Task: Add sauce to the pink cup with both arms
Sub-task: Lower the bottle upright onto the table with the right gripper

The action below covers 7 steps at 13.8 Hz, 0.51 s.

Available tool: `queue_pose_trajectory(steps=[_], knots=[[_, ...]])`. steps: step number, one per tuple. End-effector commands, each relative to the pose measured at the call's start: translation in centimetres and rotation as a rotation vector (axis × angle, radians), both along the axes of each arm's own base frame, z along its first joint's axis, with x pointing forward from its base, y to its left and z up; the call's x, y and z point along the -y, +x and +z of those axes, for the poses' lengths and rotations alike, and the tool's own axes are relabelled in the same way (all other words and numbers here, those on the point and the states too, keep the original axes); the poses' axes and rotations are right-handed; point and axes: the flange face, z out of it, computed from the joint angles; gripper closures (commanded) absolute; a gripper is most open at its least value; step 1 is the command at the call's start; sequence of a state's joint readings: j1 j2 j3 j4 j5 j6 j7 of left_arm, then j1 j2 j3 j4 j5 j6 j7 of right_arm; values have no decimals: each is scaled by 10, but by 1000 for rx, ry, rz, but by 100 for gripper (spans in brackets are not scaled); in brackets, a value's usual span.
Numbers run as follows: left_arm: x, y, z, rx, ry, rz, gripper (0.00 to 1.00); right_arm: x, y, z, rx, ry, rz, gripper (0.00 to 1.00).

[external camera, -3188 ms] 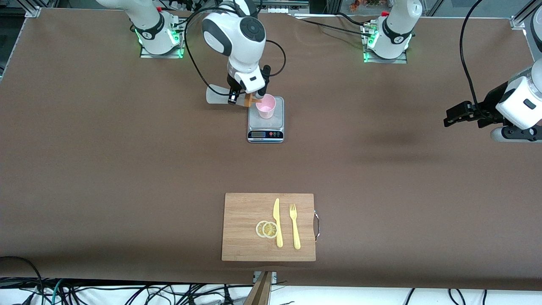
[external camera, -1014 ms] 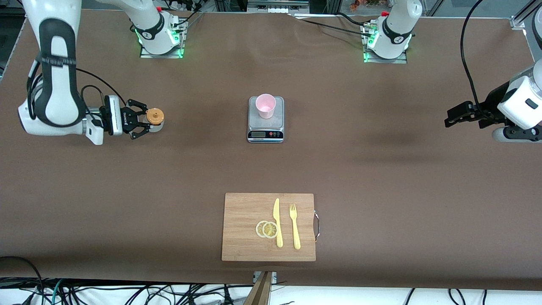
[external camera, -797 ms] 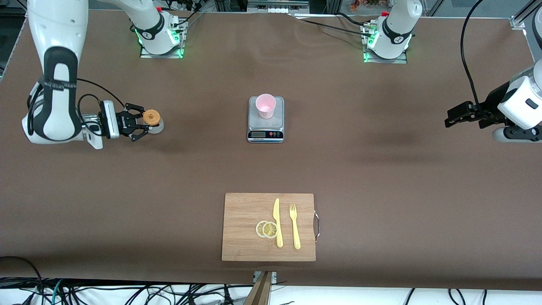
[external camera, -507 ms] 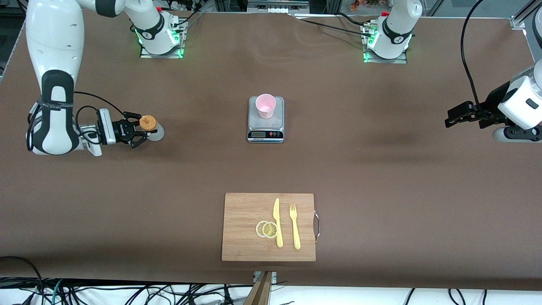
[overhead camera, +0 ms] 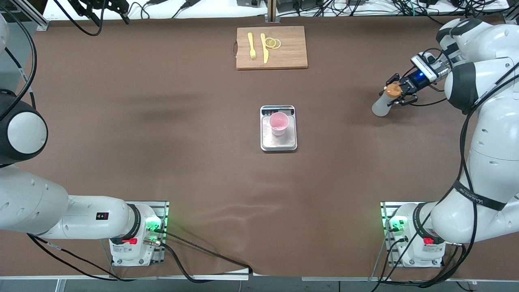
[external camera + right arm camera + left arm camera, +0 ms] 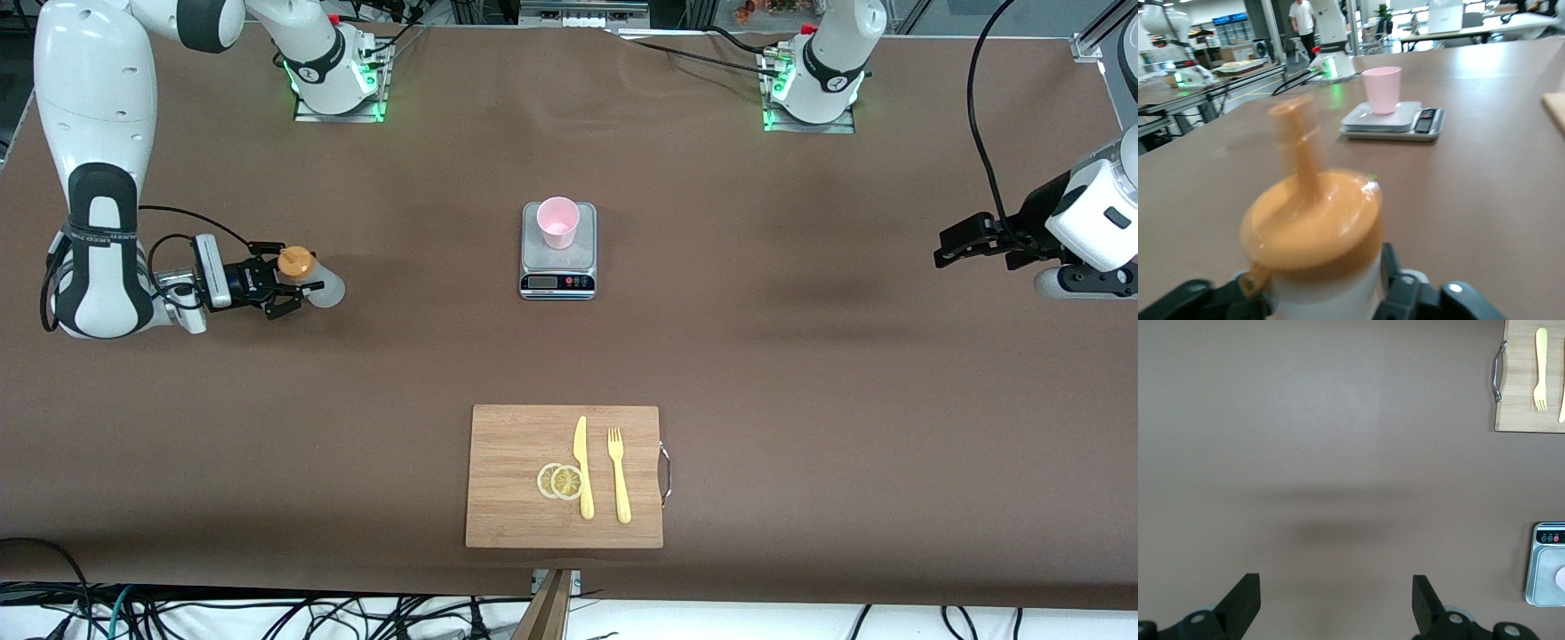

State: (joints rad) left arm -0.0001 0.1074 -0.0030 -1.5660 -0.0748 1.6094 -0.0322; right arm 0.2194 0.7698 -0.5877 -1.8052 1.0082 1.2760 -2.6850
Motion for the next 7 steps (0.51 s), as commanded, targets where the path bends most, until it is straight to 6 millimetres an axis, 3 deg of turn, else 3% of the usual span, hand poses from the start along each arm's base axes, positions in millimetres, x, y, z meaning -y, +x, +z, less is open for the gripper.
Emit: queue_pose_trajectory(steps=[1, 5, 7], knots=[[-3, 3, 5, -2, 16, -21, 0, 27, 6, 10, -3, -27, 31, 15], [-3, 3, 5, -2, 16, -23, 0, 76, 14, 36, -48, -158, 42, 15], [-3, 3, 5, -2, 16, -23, 0, 88, 22, 49, -48, -208, 44, 15]])
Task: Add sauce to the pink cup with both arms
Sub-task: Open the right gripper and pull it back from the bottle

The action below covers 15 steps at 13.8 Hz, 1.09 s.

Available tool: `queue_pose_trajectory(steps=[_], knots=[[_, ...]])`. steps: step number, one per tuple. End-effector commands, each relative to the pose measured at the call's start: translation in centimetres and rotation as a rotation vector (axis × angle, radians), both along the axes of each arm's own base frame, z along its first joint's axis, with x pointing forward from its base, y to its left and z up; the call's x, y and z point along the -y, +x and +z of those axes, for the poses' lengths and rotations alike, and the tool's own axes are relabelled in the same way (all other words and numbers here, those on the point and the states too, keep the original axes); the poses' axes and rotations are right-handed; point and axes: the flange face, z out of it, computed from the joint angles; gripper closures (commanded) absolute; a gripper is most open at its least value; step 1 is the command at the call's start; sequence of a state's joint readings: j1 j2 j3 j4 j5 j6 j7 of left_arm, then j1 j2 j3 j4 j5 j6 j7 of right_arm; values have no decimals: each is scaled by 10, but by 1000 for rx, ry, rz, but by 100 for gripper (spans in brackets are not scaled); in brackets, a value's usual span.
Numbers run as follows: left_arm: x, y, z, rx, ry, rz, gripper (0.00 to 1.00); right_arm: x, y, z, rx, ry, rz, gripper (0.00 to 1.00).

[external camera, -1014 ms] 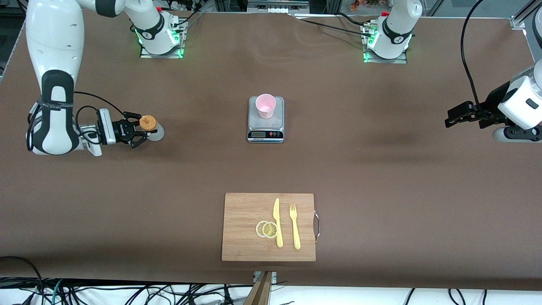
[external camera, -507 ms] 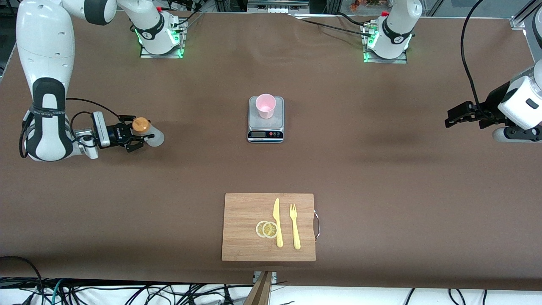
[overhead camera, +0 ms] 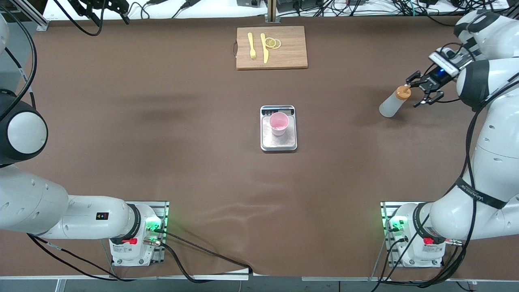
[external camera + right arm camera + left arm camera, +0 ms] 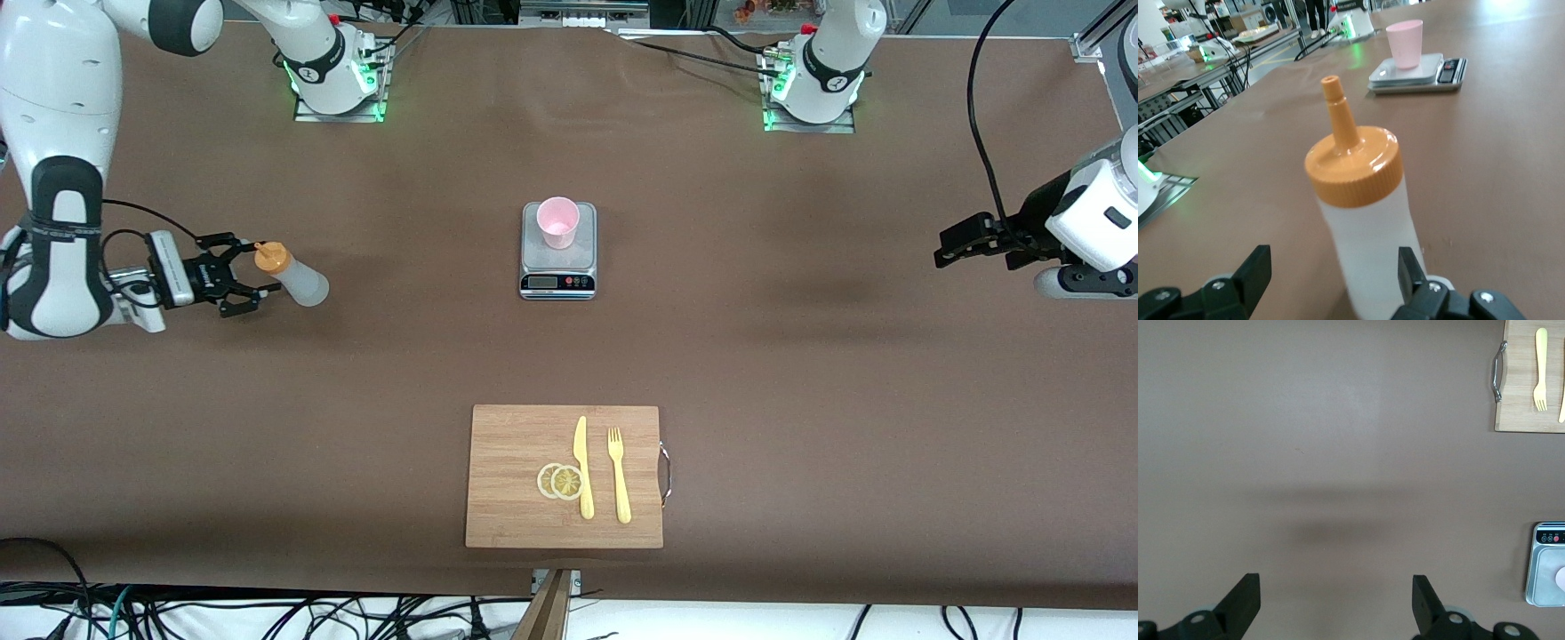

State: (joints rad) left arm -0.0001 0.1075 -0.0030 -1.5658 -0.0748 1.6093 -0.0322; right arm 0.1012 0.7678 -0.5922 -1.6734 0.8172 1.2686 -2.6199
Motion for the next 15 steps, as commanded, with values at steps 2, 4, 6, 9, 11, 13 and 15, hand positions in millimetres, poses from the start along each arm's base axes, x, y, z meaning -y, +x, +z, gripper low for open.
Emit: queue_pose_trajectory(steps=[2, 4, 6, 9, 11, 13, 15], knots=[[-3, 3, 5, -2, 16, -23, 0, 23, 17, 36, -55, -116, -40, 15], [-3, 3, 5, -2, 16, -23, 0, 28, 22, 62, -122, -217, -103, 15], [-4, 3, 5, -2, 16, -21, 0, 24, 29, 86, -203, -308, -182, 15], [-5, 3, 5, -2, 16, -18, 0, 12, 42, 129, -314, -469, -308, 15], [-4, 3, 5, -2, 16, -20, 0, 8, 57, 162, -350, -594, -390, 15], [-5, 3, 6, -1, 16, -18, 0, -8, 72, 200, -367, -737, -465, 15], [-5, 3, 6, -1, 16, -18, 0, -22, 76, 227, -413, -845, -565, 10]])
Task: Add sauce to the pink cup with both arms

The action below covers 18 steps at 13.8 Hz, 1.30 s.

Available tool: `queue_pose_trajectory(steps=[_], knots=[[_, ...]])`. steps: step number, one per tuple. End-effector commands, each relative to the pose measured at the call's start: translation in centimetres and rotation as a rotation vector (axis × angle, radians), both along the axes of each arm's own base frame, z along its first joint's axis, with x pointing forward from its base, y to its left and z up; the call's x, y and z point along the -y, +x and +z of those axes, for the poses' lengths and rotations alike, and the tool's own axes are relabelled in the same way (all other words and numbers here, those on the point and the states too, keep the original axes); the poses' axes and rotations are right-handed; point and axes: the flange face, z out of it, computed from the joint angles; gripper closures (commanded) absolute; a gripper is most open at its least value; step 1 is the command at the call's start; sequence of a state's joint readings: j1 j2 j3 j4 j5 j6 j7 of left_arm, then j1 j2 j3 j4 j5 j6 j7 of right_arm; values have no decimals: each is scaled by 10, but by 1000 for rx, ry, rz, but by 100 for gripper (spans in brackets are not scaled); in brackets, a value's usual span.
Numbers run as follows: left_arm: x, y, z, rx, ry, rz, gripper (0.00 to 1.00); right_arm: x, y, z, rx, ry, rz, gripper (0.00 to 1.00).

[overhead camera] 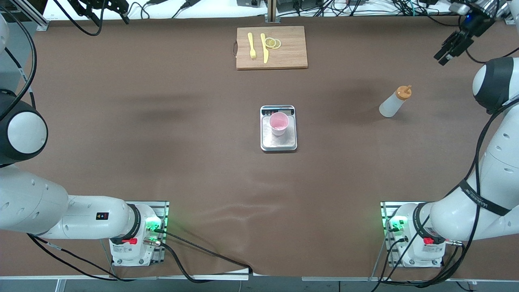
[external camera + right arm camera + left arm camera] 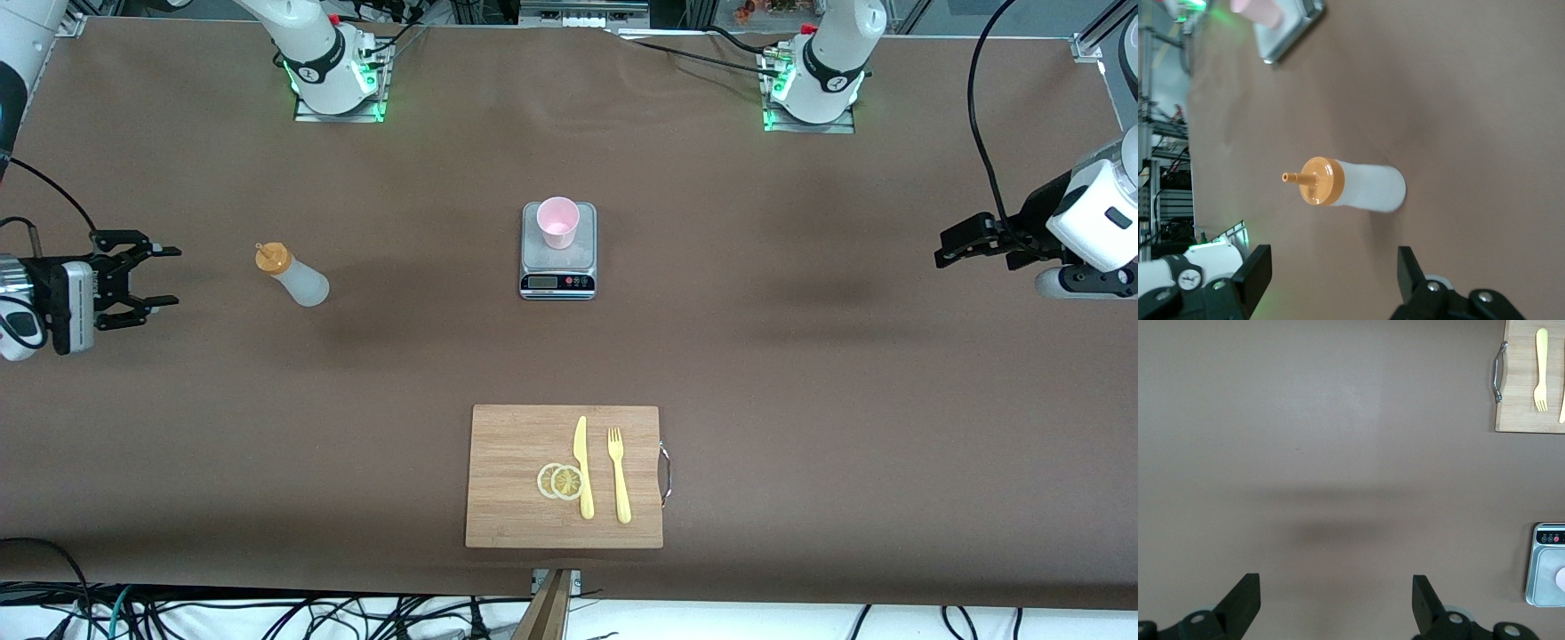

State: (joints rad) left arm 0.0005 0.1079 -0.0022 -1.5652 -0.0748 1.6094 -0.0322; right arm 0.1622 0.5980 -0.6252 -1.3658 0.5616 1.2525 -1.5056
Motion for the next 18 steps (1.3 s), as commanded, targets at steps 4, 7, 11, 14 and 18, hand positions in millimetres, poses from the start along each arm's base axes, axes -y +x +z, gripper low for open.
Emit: queue_pose_trajectory(steps=[4, 7, 11, 14, 18], knots=[[-4, 3, 6, -1, 16, -20, 0, -50, 5, 90, 6, -348, -174, 1], [-4, 3, 5, -2, 16, -20, 0, -78, -15, 118, 27, -501, -329, 1], [-4, 3, 5, -2, 16, -20, 0, -123, -55, 133, 4, -694, -583, 1], [-4, 3, 5, -2, 16, -21, 0, -137, -88, 139, -14, -740, -855, 1], [-4, 3, 5, -2, 16, -20, 0, -123, -90, 162, 14, -705, -941, 1]])
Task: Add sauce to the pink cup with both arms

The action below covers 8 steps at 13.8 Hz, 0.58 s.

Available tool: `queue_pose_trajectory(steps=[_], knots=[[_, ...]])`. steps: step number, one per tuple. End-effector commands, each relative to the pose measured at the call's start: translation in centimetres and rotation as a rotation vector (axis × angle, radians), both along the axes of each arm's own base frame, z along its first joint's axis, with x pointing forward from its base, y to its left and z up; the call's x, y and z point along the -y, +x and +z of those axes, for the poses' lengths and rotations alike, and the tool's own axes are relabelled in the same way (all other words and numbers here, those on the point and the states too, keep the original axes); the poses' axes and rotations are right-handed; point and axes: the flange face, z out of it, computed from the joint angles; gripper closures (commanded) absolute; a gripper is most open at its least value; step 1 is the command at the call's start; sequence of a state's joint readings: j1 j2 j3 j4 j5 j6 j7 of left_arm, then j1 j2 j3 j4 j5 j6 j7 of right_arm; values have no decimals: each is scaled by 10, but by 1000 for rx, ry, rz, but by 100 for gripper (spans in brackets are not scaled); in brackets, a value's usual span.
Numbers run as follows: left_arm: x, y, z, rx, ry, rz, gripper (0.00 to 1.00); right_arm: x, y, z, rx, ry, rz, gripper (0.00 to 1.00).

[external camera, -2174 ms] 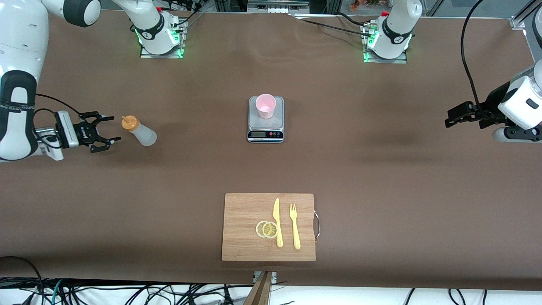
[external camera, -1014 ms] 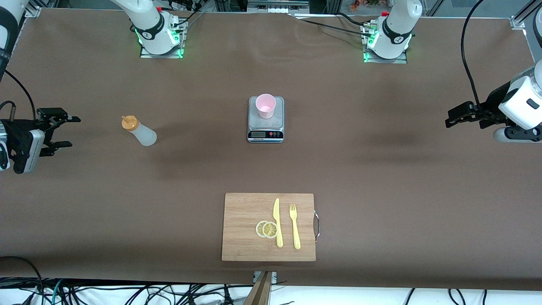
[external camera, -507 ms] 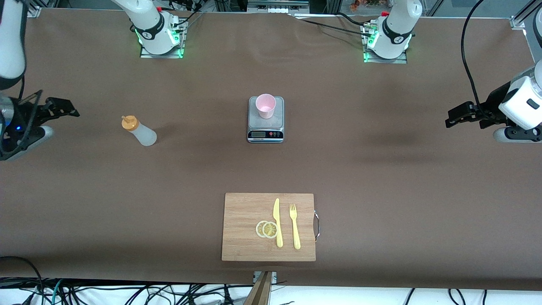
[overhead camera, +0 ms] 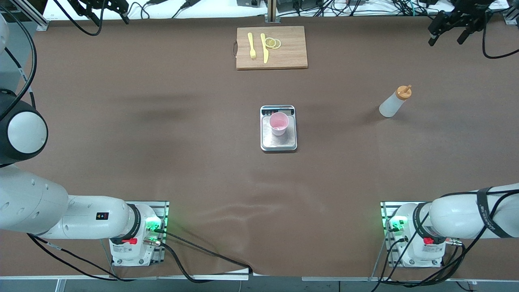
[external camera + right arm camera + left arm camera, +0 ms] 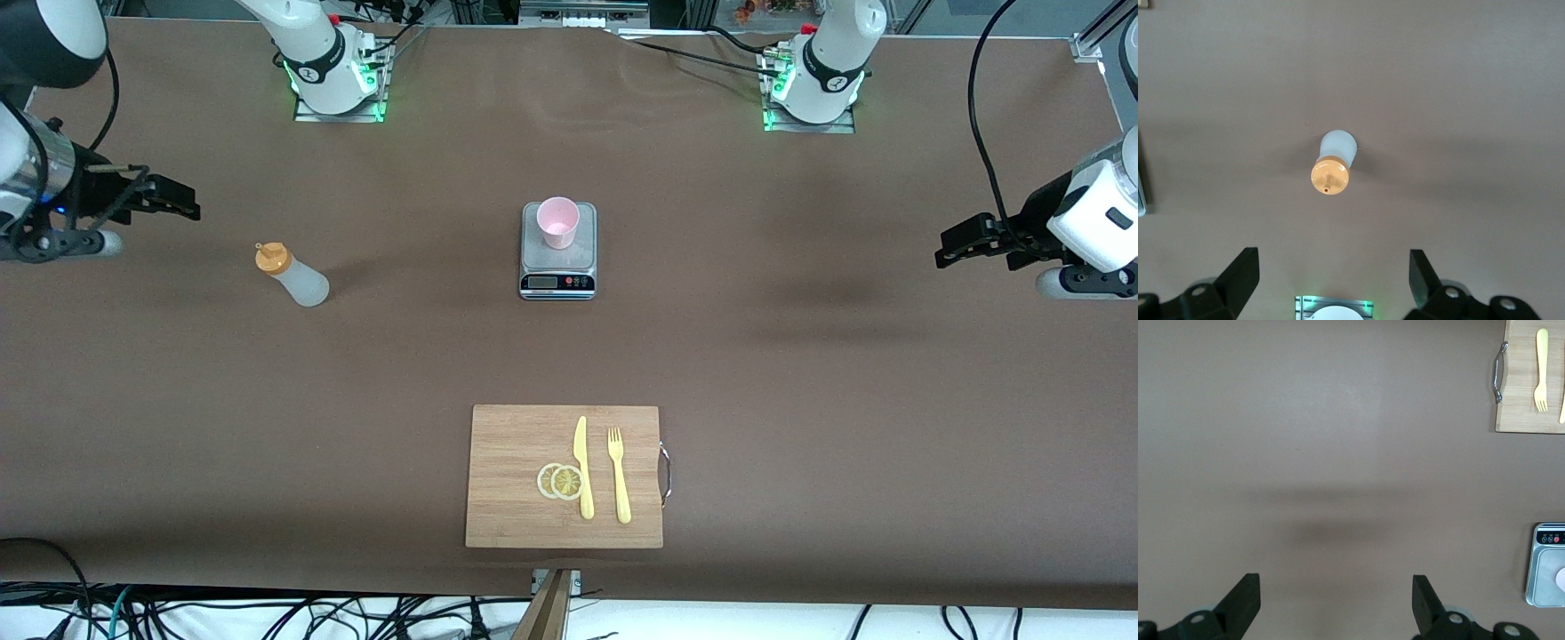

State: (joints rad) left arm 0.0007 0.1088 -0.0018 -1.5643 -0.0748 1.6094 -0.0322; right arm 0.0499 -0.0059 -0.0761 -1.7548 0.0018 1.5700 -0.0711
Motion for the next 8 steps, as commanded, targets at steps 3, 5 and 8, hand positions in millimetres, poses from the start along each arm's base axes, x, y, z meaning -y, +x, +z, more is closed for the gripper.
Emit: queue_pose_trajectory(steps=[3, 5, 8], knots=[[-3, 4, 3, -5, 16, -22, 0, 5, -4, 20, 38, -15, -137, 1], [-4, 4, 3, -5, 16, -20, 0, 7, 4, 42, 96, -19, -138, 1], [-4, 4, 2, -7, 16, -20, 0, 5, 6, 43, 101, -15, -137, 1]])
